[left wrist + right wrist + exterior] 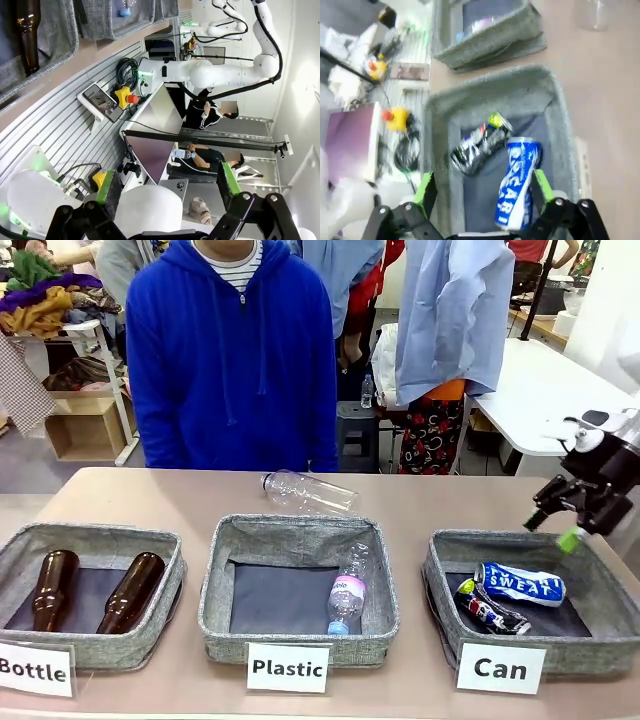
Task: Sort the can waste into the basket.
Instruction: Pick up the can waste from the table and place it in the right Fabric basket.
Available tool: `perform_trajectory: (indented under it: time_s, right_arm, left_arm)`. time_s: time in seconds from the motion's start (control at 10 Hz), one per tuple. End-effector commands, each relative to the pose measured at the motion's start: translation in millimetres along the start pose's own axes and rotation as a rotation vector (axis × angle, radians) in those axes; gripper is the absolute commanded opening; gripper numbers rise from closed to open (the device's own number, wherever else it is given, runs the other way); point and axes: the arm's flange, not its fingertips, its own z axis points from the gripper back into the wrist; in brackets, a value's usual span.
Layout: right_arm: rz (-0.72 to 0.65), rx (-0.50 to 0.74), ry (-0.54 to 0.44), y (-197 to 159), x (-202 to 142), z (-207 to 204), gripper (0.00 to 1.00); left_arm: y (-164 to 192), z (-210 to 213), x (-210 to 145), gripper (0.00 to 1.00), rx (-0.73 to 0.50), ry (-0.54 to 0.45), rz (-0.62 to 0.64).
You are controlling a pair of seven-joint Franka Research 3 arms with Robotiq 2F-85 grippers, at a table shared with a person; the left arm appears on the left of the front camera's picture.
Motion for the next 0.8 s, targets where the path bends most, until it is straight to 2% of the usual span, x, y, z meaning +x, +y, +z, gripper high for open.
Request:
perform_trajectory:
  time_s: [0.0,0.1,0.2,0.3,0.5,0.6,0.7]
  right_arm:
    - [-0.294,0.242,-0.490,-12.3,21.3,19.0,1.00]
    - [-0.507,0.353,-0.691,-11.6,27.1,29.0,1.00]
    - [-0.616,0.359,-0.896,-15.3,31.2,42.7,1.00]
    - [-0.675,0.318,-1.009,-22.0,26.1,55.8,1.00]
    - [-0.723,0.318,-1.046,-28.4,12.2,60.4,1.00]
    - [-0.725,0.278,-1.064,-30.4,6.1,62.6,1.00]
    - [-0.721,0.254,-1.043,-32.0,1.8,64.6,1.00]
  left_arm:
    - [-2.8,1.9,-2.0,1.00,-0.006,0.007,-0.003]
    - [-2.8,1.9,-2.0,1.00,-0.006,0.007,-0.003]
    - [-2.8,1.9,-2.0,1.00,-0.006,0.007,-0.003]
    - [-2.8,1.9,-2.0,1.00,-0.006,0.007,-0.003]
    - [-2.8,1.9,-2.0,1.00,-0.006,0.007,-0.003]
    - [-2.8,1.9,-2.0,1.00,-0.006,0.007,-0.003]
    - [-2.8,1.9,-2.0,1.00,-0.006,0.007,-0.003]
